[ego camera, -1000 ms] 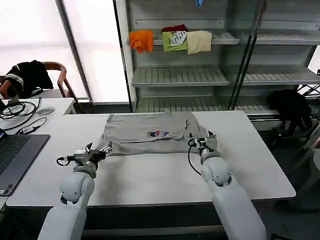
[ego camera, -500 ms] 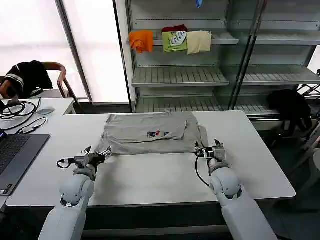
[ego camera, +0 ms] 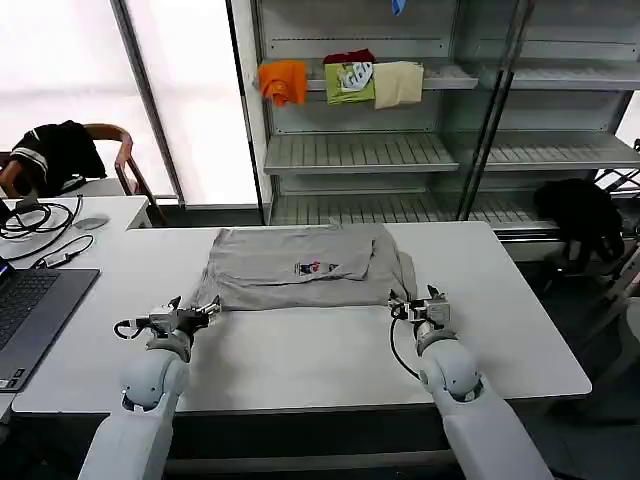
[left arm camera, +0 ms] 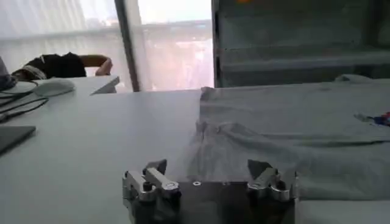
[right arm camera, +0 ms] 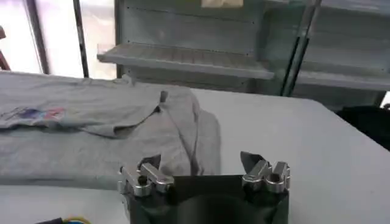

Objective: Fold and organize the clothes.

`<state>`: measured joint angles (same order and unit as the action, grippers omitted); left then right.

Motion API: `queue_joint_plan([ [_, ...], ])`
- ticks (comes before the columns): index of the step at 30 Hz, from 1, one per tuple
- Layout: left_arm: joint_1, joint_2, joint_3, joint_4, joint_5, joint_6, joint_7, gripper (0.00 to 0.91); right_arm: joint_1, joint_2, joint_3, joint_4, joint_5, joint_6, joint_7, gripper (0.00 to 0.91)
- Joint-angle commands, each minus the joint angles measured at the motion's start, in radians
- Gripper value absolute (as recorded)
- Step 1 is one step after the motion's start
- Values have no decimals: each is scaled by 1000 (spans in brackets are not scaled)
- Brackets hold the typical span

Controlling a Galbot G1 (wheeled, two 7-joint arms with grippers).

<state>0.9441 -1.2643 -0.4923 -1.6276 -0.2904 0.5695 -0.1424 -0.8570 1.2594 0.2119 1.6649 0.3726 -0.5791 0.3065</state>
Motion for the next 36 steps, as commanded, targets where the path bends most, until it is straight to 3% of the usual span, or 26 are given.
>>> queue_joint_plan([
  [1,1,4,-1,23,3,-3,1,907,-2,1,0,-15,4,-1,0,907],
  [4,1,7,1,23,3,-1,2,907,-1,8,-1,-31,11,0,-1,877],
  [7,2,10,4,26,3,-1,4,887,-2,12,0,-39,26,-1,1,725],
  [8,3,10,3,26,3,-1,5,766,-4,12,0,-40,29,0,2,685],
  [9,3,10,4,27,3,-1,6,605,-5,12,-1,-41,31,0,2,564],
  [10,4,10,4,27,2,-1,7,524,-6,12,-1,-41,33,0,2,484],
  [11,5,10,5,28,2,0,8,292,-8,12,-1,-41,35,0,2,161],
  [13,9,12,7,28,2,0,11,50,-12,11,0,-40,42,0,0,0],
  [36,82,18,-11,-33,-9,-20,20,20,-76,-8,20,38,87,1,2,0],
])
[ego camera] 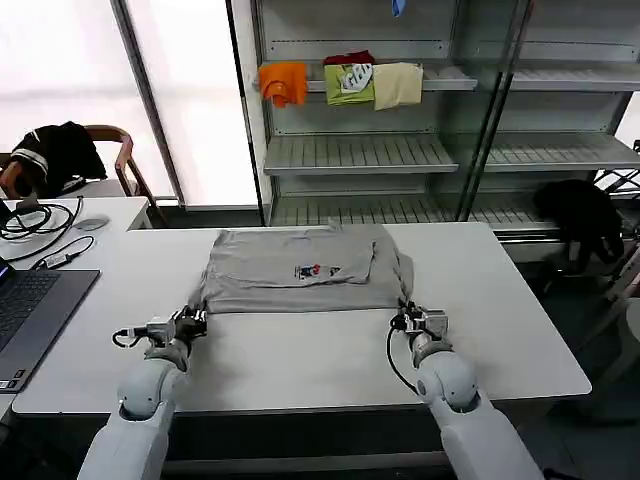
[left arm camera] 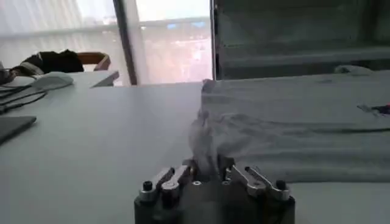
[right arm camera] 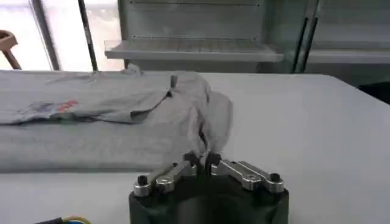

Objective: Fold and organize the clothes.

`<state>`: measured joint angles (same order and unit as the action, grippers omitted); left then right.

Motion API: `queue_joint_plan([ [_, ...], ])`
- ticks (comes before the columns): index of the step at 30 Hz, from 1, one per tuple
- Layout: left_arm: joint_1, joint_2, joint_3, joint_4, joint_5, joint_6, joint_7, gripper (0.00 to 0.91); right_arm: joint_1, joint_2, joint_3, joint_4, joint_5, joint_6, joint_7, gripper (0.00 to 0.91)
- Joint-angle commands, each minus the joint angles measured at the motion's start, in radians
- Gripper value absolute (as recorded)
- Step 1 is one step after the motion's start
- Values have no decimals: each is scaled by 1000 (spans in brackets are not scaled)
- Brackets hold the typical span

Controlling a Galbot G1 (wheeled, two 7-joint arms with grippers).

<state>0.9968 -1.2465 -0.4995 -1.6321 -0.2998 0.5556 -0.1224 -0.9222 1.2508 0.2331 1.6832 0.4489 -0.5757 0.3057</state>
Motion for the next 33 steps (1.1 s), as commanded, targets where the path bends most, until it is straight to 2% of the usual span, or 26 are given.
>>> queue_joint_plan([
  [1,46,0,-4,-42,0,-9,0,20,-19,-3,2,39,11,-3,2,0],
  [15,231,5,-12,-319,-12,-31,-34,10,-177,-44,45,314,33,-3,35,0],
  [20,291,2,-12,-423,-16,-23,-43,10,-248,-55,48,407,29,-3,69,0],
  [33,485,-5,-46,-548,-15,-44,-41,10,-408,-69,60,512,-28,-3,98,0],
])
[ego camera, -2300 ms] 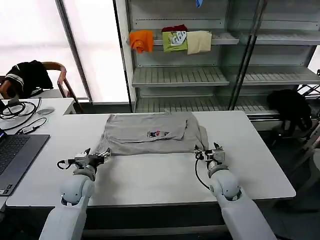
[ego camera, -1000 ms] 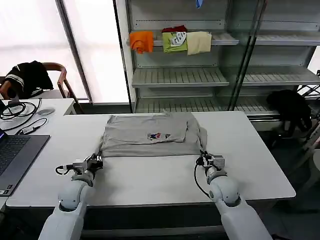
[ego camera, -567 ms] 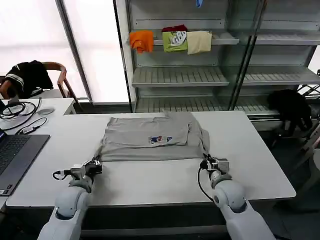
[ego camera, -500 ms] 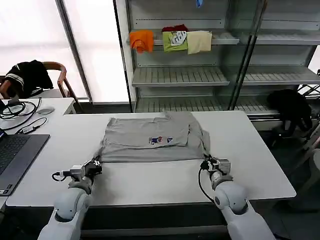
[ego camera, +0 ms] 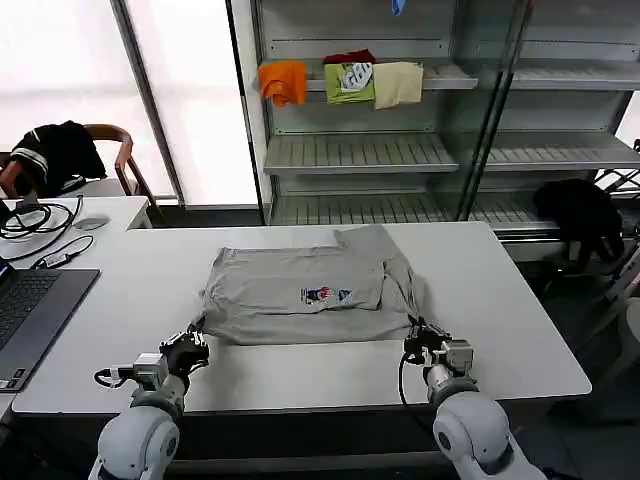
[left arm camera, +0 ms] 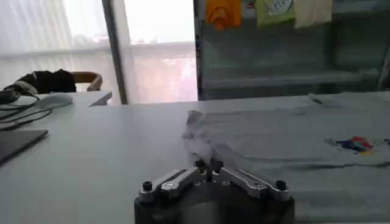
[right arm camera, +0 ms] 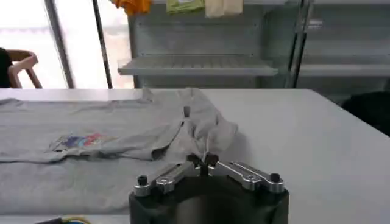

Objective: Fold and organize the clothes.

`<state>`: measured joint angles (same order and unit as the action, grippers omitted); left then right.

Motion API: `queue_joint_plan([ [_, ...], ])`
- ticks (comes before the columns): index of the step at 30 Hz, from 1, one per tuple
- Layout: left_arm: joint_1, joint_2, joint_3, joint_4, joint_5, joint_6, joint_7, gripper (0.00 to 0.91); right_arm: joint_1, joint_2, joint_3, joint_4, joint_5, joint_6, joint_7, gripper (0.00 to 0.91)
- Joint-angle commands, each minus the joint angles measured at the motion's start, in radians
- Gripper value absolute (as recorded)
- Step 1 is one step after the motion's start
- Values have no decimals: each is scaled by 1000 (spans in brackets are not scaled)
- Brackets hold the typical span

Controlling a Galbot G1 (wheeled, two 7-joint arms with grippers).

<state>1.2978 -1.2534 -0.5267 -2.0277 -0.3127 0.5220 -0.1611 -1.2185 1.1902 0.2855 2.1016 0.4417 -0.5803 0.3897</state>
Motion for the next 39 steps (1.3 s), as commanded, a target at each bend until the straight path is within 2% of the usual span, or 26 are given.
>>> queue_joint_plan([
  [1,197,1,-20,-164,-2,-11,-2,10,-131,-11,9,102,-26,1,17,0],
  [11,305,-15,-20,-225,19,-25,-9,10,-297,-2,61,158,-104,3,10,0],
  [24,353,-30,-44,-203,43,-71,-7,10,-327,-4,64,144,-155,11,15,0],
  [25,353,-31,-47,-196,43,-72,-8,10,-329,-7,64,144,-155,13,15,322],
  [26,354,-33,-50,-193,42,-75,-9,20,-331,-8,64,144,-156,16,16,907],
  [27,354,-33,-50,-192,42,-76,-9,907,-330,-8,64,144,-156,16,15,907],
  [34,353,-42,-48,-179,45,-66,-26,907,-347,-16,63,156,-179,7,4,907],
  [39,360,-49,-42,-175,53,-61,-26,907,-355,-15,71,167,-175,14,28,907],
])
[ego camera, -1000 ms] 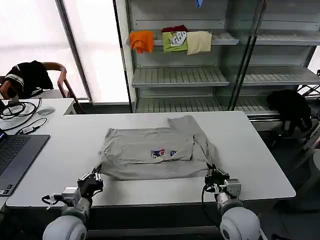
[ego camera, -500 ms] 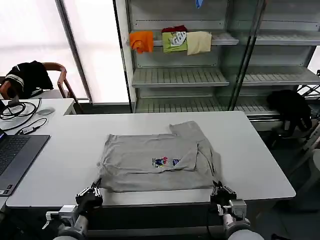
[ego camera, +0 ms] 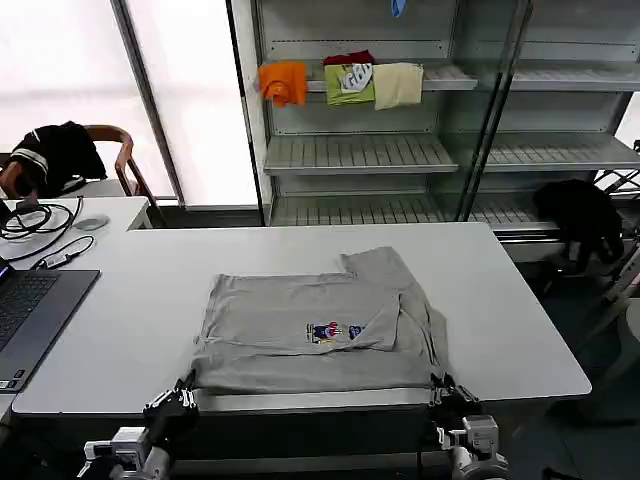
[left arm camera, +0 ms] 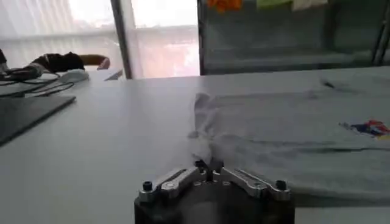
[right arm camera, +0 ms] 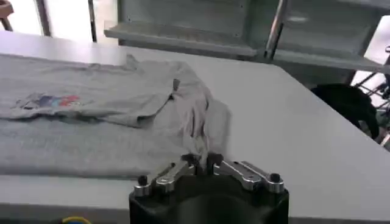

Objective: Fold and organize the clothes.

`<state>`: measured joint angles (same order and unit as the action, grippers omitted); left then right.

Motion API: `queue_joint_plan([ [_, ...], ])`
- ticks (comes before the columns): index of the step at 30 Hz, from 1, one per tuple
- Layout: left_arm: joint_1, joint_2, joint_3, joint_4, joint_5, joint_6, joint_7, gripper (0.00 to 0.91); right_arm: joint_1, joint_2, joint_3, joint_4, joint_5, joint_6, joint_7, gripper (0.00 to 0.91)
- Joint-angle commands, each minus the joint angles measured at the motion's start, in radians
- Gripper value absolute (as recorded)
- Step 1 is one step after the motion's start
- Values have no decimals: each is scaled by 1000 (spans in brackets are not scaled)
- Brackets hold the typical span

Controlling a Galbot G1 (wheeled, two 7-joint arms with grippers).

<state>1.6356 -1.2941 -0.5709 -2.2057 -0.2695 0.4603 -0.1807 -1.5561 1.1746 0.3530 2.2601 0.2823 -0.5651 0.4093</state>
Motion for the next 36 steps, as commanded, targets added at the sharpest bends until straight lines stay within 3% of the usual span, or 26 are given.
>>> queue_joint_plan([
  [1,24,-9,1,-2,10,2,-9,907,-22,0,5,16,-12,4,19,907],
  [9,33,-8,-17,-103,-6,13,-17,907,-7,9,83,104,46,8,44,907],
  [14,-44,7,-93,-160,-102,72,-21,907,80,20,150,99,86,7,31,907],
  [18,-145,79,-134,-163,-155,116,-24,907,177,-3,192,63,182,16,-2,907],
  [21,-246,149,-122,-153,-159,117,10,907,292,-21,202,11,199,-6,-39,907],
  [29,-479,303,-18,31,-212,117,94,907,675,-147,104,-232,281,-14,-94,907],
  [36,-725,326,113,273,-289,116,144,907,962,-139,-58,-508,296,-14,-141,907],
])
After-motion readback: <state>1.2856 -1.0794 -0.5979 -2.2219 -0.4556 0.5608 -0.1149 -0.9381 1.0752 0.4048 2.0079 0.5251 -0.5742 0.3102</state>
